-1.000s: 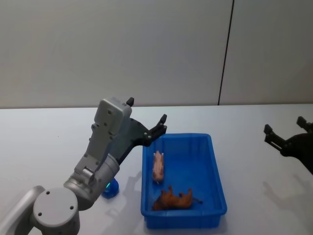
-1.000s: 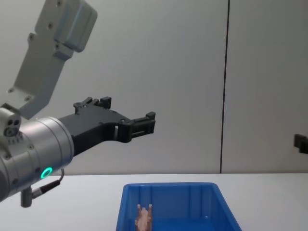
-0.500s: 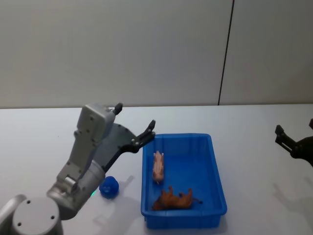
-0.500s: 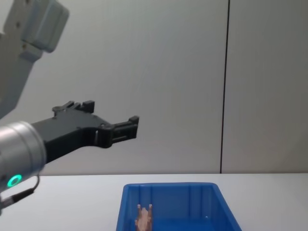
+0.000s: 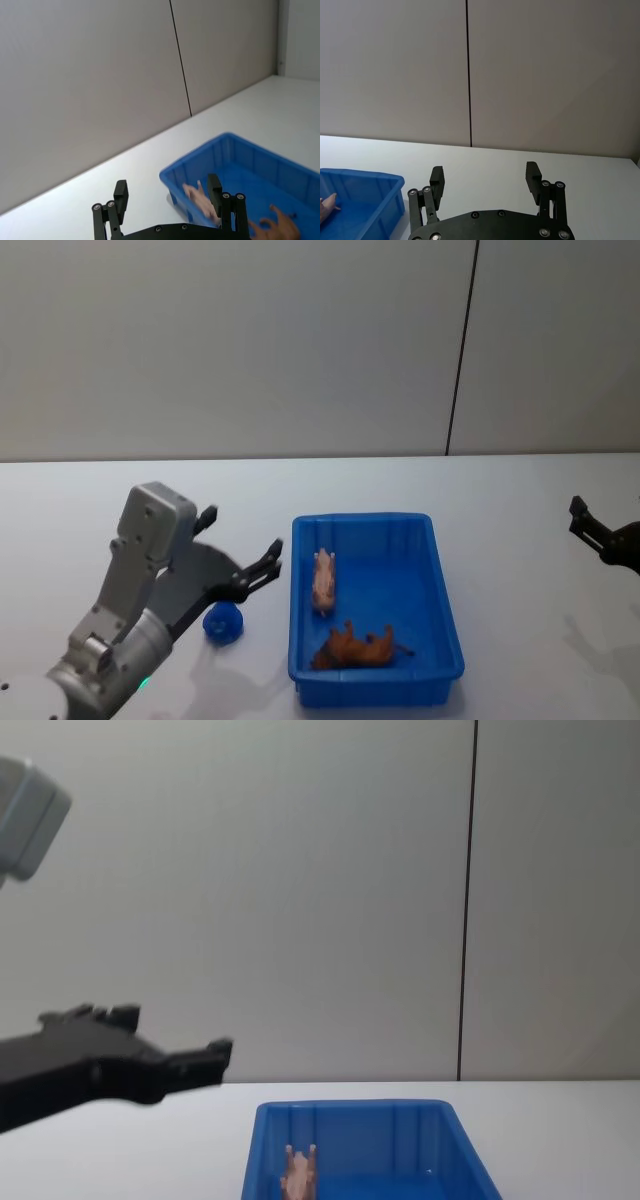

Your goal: Pick up the two dolls from the table and place them into the box.

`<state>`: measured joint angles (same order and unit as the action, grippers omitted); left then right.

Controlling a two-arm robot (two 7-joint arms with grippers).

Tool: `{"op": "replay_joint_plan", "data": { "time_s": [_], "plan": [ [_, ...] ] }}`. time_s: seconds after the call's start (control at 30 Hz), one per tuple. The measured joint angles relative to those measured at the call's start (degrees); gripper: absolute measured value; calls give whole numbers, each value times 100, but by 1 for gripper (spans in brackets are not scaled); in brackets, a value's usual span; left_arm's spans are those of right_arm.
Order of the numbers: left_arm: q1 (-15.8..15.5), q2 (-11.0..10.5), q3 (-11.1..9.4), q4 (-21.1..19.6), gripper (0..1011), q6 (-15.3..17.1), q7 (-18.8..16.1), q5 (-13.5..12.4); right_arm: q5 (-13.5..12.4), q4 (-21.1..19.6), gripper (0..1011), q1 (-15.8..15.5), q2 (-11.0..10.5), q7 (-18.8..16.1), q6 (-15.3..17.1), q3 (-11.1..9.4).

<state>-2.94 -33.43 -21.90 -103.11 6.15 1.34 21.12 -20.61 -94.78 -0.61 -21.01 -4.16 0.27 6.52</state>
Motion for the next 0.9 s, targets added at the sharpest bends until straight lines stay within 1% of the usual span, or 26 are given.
{"op": "replay_joint_plan", "data": {
  "time_s": [0.1,0.2,0.43,0.63,0.9],
  "plan": [
    [74,-98,33,-46,1003,125,-1,83,-2,-3,1001,-8,-2,8,-4,-1],
    [155,-218,79,-66,1003,323,9,183,-4,-5,1001,-13,-4,16,-8,-3],
    [216,-338,143,17,1003,598,120,301,-8,-10,1001,-20,-6,28,-13,-7],
    [225,-357,175,165,1003,723,207,390,-11,-13,1001,-23,-8,33,-17,-9],
    [206,-315,184,388,1003,768,388,475,-11,-15,1001,-27,-9,38,-21,-9]
  ]
}}
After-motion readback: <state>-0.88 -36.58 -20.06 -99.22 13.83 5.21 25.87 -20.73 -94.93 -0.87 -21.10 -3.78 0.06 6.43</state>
